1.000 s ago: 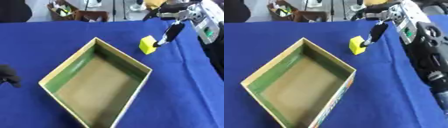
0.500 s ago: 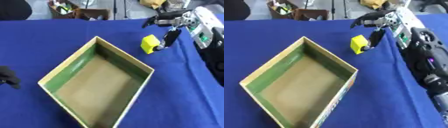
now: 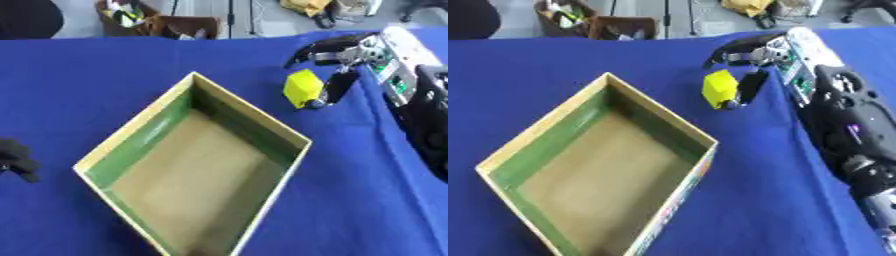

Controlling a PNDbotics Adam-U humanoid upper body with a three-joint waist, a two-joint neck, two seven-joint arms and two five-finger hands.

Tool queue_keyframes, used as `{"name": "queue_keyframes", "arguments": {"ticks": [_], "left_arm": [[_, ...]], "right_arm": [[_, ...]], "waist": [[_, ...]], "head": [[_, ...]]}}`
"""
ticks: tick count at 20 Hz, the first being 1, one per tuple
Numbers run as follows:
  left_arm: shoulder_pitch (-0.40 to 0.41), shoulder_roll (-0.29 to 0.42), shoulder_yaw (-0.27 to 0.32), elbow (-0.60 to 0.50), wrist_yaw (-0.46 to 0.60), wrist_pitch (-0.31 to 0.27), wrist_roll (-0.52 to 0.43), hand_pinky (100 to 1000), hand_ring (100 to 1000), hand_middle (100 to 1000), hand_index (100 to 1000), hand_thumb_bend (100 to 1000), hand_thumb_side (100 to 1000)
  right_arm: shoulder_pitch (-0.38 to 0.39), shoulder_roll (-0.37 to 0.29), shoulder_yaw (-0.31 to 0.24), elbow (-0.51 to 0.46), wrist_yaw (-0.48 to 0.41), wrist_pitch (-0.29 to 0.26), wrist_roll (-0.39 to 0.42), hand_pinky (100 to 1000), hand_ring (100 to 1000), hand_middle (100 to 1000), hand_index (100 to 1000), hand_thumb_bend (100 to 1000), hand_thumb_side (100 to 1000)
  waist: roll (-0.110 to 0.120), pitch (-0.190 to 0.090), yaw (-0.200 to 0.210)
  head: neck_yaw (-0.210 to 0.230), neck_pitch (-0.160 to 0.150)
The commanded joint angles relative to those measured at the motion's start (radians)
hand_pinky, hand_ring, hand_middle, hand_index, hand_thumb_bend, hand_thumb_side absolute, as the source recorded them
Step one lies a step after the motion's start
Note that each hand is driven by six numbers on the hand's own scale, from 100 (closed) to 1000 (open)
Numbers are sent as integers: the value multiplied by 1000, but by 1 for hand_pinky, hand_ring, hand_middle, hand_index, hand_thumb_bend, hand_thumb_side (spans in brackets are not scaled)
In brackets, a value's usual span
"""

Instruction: Pick up objects on the table and place them in the box.

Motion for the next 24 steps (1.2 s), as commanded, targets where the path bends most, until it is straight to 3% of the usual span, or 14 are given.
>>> {"name": "queue_keyframes", "arguments": {"ticks": [1,5,7,9,14,15,16,19,22,24], "left_arm": [[-8,1,-5,-18,-7,0,-3,403,505,558,723,100,813],[-8,0,-6,-18,-9,0,-4,403,504,559,722,100,812],[-7,-1,-6,-18,-10,0,-4,403,504,558,722,100,810],[-7,-2,-6,-18,-10,0,-4,403,504,559,721,100,808],[-8,-3,-7,-18,-11,1,-4,403,504,559,721,100,807],[-8,-3,-7,-18,-11,1,-4,403,504,559,721,100,807],[-7,-3,-6,-18,-11,2,-4,403,504,559,720,100,806],[-5,-3,-5,-18,-12,2,-4,404,504,558,719,100,807],[-5,-3,-5,-18,-11,4,-5,405,504,558,718,100,807],[-4,-2,-4,-18,-10,6,-4,405,504,558,718,100,803]], "right_arm": [[-14,-25,-15,0,20,-142,141,899,958,926,1000,349,255],[-13,-24,-17,9,23,-142,141,888,945,876,1000,264,254],[-13,-23,-21,9,15,-142,140,872,922,800,932,198,264],[-14,-23,-23,1,0,-139,126,842,879,656,807,100,281],[-10,-25,-20,-17,-21,-125,48,763,760,379,438,100,267],[-8,-24,-18,-18,-19,-121,32,758,754,371,419,100,267],[-8,-24,-16,-18,-17,-116,18,731,722,330,346,100,234],[-10,-22,-14,-21,-22,-101,-15,691,661,263,270,100,208],[-13,-21,-16,-31,-36,-83,-52,613,598,191,231,100,100],[-10,-21,-16,-32,-44,-64,-81,565,559,156,198,100,100]], "waist": [[0,-20,1],[2,-16,1],[3,-15,1],[4,-15,0],[4,-14,0],[4,-15,0],[4,-15,0],[4,-19,-2],[2,-24,-5],[1,-28,-5]], "head": [[-6,-16],[-9,-18],[-10,-17],[-10,-16],[-13,-15],[-13,-14],[-13,-14],[-12,-9],[-11,-7],[-11,-6]]}}
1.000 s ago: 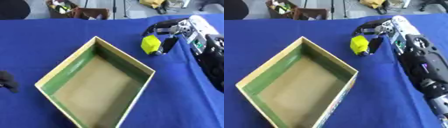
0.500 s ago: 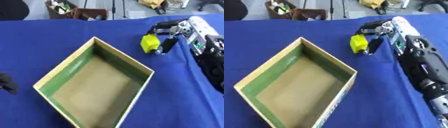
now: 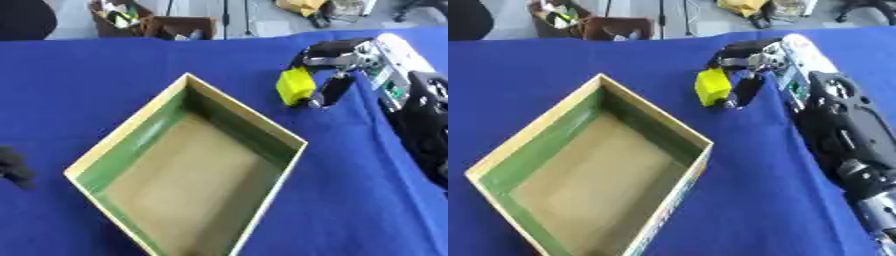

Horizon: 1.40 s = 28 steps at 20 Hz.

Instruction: Pick up objects on the table and place them in the box.

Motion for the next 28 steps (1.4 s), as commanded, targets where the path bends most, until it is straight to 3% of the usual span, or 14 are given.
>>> {"name": "queue_keyframes", "arguments": {"ticks": [1,2,6,14,21,24,28], "left_arm": [[-4,6,-3,-18,-1,3,1,405,504,558,718,100,803],[-3,6,-2,-18,0,3,2,405,504,558,718,100,799],[-2,7,-1,-18,3,6,3,406,504,558,719,100,794],[8,13,4,-18,15,12,10,409,505,556,719,100,790],[16,20,9,-18,30,18,15,413,507,557,719,100,784],[16,23,10,-18,39,20,17,415,508,557,720,100,778],[13,26,11,-18,53,19,17,417,508,557,719,100,775]], "right_arm": [[-16,-20,-4,-21,-23,5,-18,559,551,146,193,100,100],[-15,-19,-3,-18,-33,13,-22,534,514,105,174,100,100],[-16,-18,-6,-21,-72,72,-57,472,418,100,121,100,100],[-27,-25,-3,-91,-158,155,-78,450,394,100,108,100,100],[-35,-43,8,-305,-233,286,-118,431,370,100,108,100,100],[-27,-41,43,-405,-242,341,-127,435,365,100,111,100,100],[-18,9,95,-541,-250,378,-118,441,363,100,113,100,109]], "waist": [[-1,-36,1],[-1,-39,1],[-3,-50,-2],[-7,-86,-11],[-13,-131,-22],[-15,-149,-21],[-16,-168,-11]], "head": [[0,1],[0,3],[1,9],[9,28],[23,58],[26,74],[20,90]]}}
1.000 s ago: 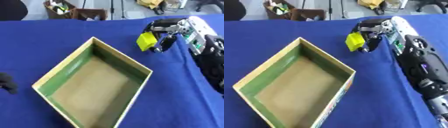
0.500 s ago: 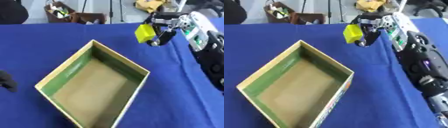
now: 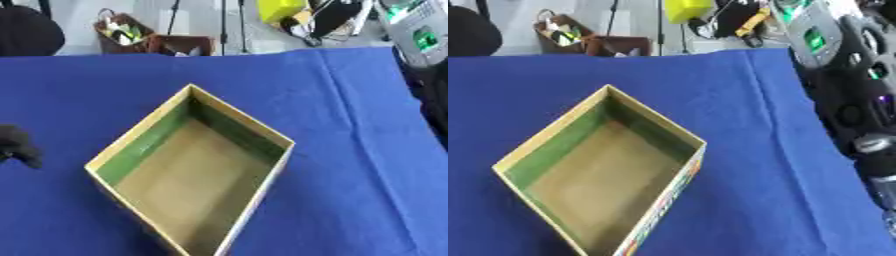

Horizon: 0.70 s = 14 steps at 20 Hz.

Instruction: Pick up objects on the table and place them in the box.

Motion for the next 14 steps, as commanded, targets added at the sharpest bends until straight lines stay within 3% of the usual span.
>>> {"name": "queue_keyframes", "arguments": {"ticks": [1,4,11,14], "left_arm": [[-8,24,11,-18,15,2,3,417,508,558,719,100,774],[-10,24,16,-18,22,3,12,418,509,558,719,100,770],[-15,28,51,-18,34,2,102,415,506,560,717,100,754],[-16,30,57,-18,28,3,134,415,506,560,717,100,754]], "right_arm": [[-11,25,30,-114,-10,28,8,440,363,100,113,100,111],[4,83,57,-179,2,35,25,440,358,100,114,100,141],[96,239,90,-302,95,26,45,376,311,100,118,100,116],[126,275,99,-336,138,23,45,376,311,100,118,100,116]], "waist": [[0,-33,5],[-3,-41,11],[-10,-50,20],[-11,-51,21]], "head": [[-5,13],[-13,17],[-17,24],[-14,26]]}}
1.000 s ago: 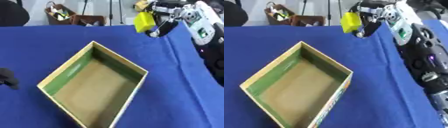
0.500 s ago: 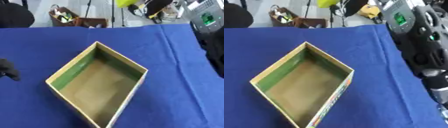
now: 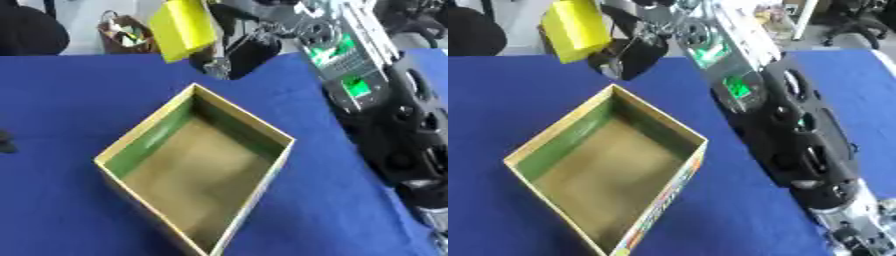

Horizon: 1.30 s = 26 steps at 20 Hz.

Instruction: Pick up objects on the table and place them in the box.

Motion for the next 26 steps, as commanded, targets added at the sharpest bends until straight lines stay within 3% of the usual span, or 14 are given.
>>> {"name": "queue_keyframes", "arguments": {"ticks": [1,5,14,22,23,24,25,26], "left_arm": [[-10,22,16,-18,-4,0,31,417,509,563,718,100,762],[-13,26,38,-18,-2,4,85,424,519,569,718,100,769],[-12,29,50,-18,-13,9,112,424,517,568,717,100,761],[-9,27,45,-18,-14,10,103,422,515,567,716,100,760],[-9,26,45,-18,-15,10,101,421,513,566,715,100,758],[-9,26,43,-18,-15,10,100,421,513,566,715,100,758],[-8,25,43,-18,-16,10,98,421,513,566,715,100,758],[-8,25,42,-18,-16,11,97,420,512,565,714,100,756]], "right_arm": [[-5,21,1,-47,41,-4,2,403,308,100,118,100,114],[58,64,58,-46,136,-42,16,429,310,100,116,100,100],[130,59,144,88,253,-145,43,477,323,100,124,100,100],[134,49,153,132,318,-202,68,508,332,100,138,100,100],[135,50,156,136,319,-211,78,576,453,260,325,100,209],[134,51,158,142,316,-231,102,593,491,353,414,100,227],[133,52,156,144,310,-251,126,593,491,353,414,100,227],[131,52,156,147,302,-275,157,639,581,529,593,100,308]], "waist": [[3,-24,2],[-2,-27,8],[-6,-27,10],[-5,-25,7],[-5,-25,7],[-4,-24,7],[-4,-24,7],[-4,-24,7]], "head": [[1,9],[0,15],[-5,20],[-8,20],[-10,19],[-11,19],[-12,19],[-12,19]]}}
